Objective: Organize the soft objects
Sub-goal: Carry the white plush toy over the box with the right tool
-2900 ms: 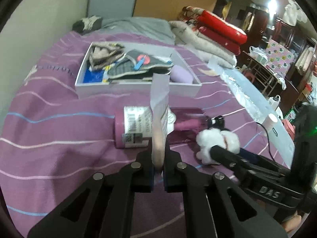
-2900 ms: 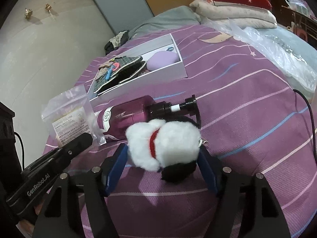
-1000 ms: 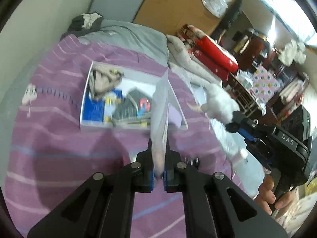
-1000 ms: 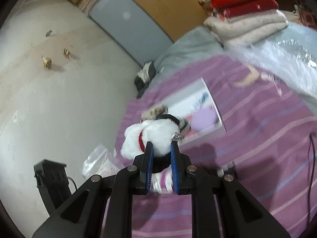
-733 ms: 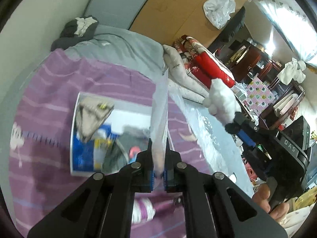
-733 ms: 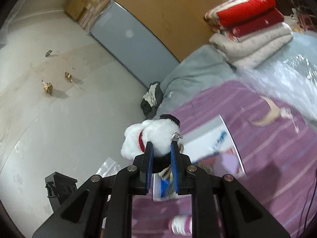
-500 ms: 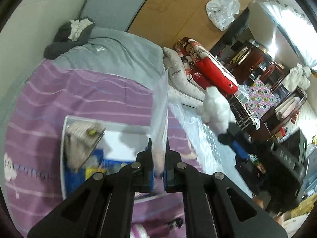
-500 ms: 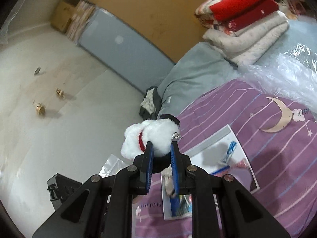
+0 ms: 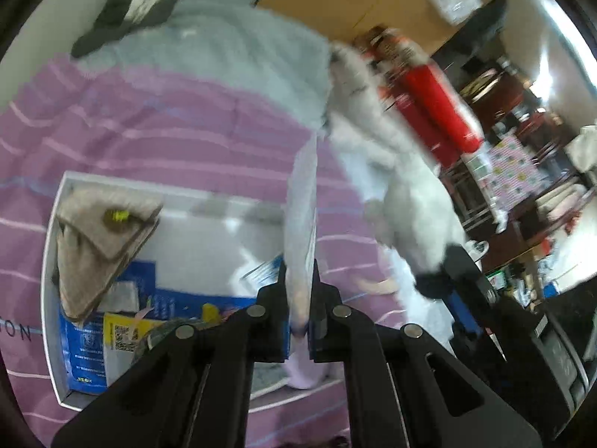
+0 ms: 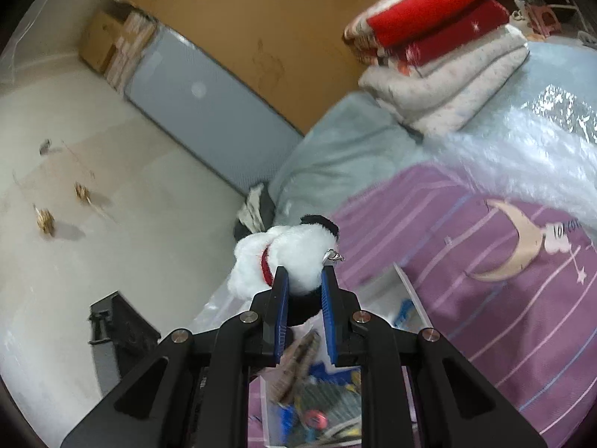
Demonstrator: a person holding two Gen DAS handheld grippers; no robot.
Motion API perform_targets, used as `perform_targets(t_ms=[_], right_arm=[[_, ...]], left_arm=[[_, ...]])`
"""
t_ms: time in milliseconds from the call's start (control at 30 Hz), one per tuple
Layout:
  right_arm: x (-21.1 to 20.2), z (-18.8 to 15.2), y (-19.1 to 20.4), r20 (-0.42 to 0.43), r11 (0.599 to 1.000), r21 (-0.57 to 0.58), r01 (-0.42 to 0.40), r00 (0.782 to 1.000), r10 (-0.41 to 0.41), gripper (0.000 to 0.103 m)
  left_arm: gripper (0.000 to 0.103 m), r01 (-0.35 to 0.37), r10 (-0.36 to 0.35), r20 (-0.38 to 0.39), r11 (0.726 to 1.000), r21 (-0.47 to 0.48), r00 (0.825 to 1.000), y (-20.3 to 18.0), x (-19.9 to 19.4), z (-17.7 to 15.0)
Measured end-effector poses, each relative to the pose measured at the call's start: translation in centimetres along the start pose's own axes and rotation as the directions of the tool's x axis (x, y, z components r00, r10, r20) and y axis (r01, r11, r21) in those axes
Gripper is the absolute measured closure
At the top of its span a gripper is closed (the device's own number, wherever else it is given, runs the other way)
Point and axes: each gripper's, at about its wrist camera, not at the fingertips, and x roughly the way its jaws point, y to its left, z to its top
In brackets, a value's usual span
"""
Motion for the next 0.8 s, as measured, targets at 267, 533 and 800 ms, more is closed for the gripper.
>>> perform_targets(t_ms=[267, 533, 800], right_arm=[[2.8, -1.5, -2.7, -0.073, 0.995, 0.02, 0.1, 0.993, -0.098, 0.088], [2.3, -1.8, -2.0, -0.056, 0.995, -0.001, 0.102, 0.993, -0.102, 0.087], [3.0, -2.0, -2.8, -0.075, 0.992, 0.008, 0.124, 0.99, -0.123, 0.088]], left_arm=[[0.096, 0.022, -0.03, -0.094, 0.996, -0.084, 0.995, 3.5, 2.5, -0.3], [0.096, 0.166, -0.194, -0.145, 0.969, -0.181, 0.97, 4.2, 4.8, 0.1], [0.095, -0.039, 0.025, -0.114, 0.992, -0.121, 0.993, 2.6, 4.1, -0.8]])
